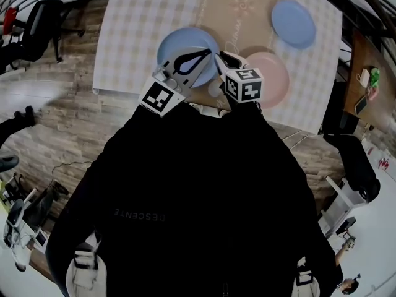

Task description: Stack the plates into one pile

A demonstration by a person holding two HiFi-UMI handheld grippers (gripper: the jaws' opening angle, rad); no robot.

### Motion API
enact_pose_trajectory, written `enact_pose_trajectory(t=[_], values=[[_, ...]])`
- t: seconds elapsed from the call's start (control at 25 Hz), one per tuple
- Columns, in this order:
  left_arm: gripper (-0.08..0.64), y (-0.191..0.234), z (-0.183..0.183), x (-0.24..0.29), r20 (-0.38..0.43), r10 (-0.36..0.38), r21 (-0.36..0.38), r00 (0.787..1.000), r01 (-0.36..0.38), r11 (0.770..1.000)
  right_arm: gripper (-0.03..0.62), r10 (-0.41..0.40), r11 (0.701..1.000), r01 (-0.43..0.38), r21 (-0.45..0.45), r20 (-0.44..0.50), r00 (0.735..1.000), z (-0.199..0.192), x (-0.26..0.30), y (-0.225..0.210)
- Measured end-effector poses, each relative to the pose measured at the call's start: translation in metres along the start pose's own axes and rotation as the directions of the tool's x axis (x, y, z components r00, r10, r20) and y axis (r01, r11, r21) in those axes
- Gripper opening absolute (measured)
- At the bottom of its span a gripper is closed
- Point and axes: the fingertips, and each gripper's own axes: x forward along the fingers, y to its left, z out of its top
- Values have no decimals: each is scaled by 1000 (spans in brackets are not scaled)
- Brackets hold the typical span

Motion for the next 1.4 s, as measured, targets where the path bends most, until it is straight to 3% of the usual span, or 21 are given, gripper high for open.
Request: enact_pose_trajectory(t=[0.68, 1.04, 1.24, 1.4], values=[[20, 14, -33, -1, -20, -2, -34, 1000, 1, 999, 186, -143, 978, 173, 114, -232, 962, -83, 58, -46], [20, 23, -35, -11, -22, 22, -34, 1000, -22, 999, 179, -148, 975, 191, 113, -306, 940, -108, 75, -44], [20, 24, -35, -20, -21, 39, -39, 999, -40, 998, 137, -186, 973, 221, 74, -321, 929, -114, 80, -45], [20, 22, -32, -25, -13, 49, -37, 999, -49, 998, 81, -149, 953, 216, 214, -291, 945, -114, 77, -48]])
